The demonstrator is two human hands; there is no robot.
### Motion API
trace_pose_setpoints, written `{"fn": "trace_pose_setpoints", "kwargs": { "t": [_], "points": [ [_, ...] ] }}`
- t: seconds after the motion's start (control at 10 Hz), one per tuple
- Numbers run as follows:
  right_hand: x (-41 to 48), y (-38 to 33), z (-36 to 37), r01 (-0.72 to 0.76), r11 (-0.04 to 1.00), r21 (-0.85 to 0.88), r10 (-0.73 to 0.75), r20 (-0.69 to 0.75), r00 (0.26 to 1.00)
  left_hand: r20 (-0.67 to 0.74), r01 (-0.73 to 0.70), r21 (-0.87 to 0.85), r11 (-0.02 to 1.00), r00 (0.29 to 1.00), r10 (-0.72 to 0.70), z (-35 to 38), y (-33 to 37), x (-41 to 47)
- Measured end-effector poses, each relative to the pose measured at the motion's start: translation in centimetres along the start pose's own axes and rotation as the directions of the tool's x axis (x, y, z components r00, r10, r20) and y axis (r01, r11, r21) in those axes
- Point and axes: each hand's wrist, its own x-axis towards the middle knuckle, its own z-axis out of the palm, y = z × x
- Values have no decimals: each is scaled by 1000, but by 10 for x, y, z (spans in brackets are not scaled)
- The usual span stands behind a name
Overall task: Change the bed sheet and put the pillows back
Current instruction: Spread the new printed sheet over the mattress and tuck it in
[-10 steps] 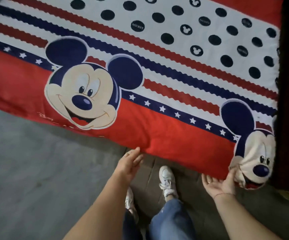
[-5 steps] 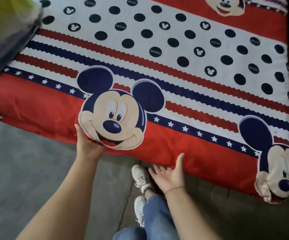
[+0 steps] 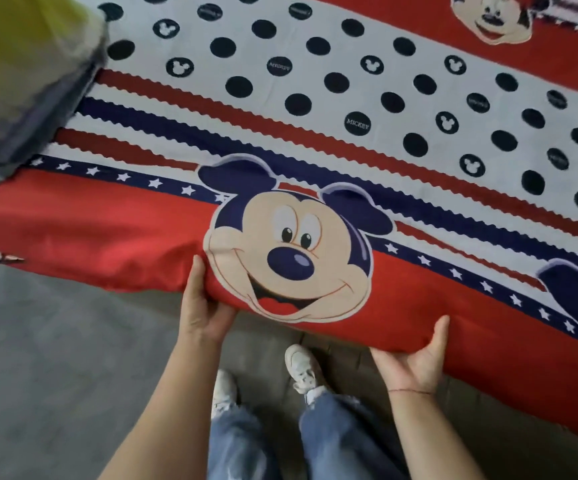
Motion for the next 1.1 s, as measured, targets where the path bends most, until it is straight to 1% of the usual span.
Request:
{"fn": "trace_pose_setpoints", "kwargs": {
  "t": [0.1,0.2,0.3,0.4,0.5,0.6,0.7,0.8,0.9,1.0,1.1],
  "points": [
    [4,20,-25,37,996,-85,-45,-100,994,-54,98,0,995,994,-98,-34,-5,2],
    [10,38,-44,17,995,-95,-42,-274,961,-166,216,83,973,966,-200,-61,-4,-4],
    [9,45,-44,74,981,-182,-138,-370,919,-264,284,289,914,942,-209,-76,17,-4],
    [-5,56,-29,72,982,-173,-140,-417,898,-280,323,357,877,932,-230,-81,48,-10],
    [-28,85,-10,16,991,-134,-68,-391,918,-327,332,335,882,919,-221,-84,86,-24],
    [-46,128,8,-104,988,-113,57,-361,931,-371,246,273,930,919,-134,-84,127,-34],
    [-55,188,23,-275,947,-164,205,-349,914,-468,104,208,973,884,6,-82,173,-31],
    [-59,246,55,-373,907,-195,319,-260,911,-460,-39,139,990,882,99,-73,220,-24],
    [-56,290,89,-435,884,-167,402,-200,894,-444,-58,133,989,889,112,-72,255,-14],
    [-39,318,110,-453,884,-116,422,-220,880,-439,-49,87,995,895,83,-80,280,0],
    [-20,332,124,-404,912,-70,377,-249,892,-416,-1,51,999,909,22,-91,299,16]
  ]
}}
